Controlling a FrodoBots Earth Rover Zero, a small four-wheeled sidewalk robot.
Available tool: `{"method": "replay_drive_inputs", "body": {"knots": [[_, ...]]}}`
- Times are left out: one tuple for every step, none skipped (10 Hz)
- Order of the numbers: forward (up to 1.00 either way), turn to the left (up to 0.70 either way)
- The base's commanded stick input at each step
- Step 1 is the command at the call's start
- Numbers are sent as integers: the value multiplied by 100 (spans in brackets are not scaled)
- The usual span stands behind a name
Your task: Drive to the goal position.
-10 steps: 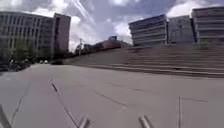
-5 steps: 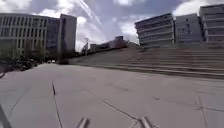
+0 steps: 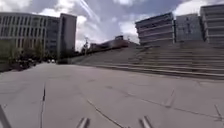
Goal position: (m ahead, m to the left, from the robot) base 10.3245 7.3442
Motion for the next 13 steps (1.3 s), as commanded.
{"method": "replay_drive_inputs", "body": {"knots": [[70, 8], [70, 35], [70, 35], [70, 35], [70, 35], [70, 35], [70, 22], [70, 0], [70, 0], [70, 0], [70, 0], [70, 0], [70, 0]]}}
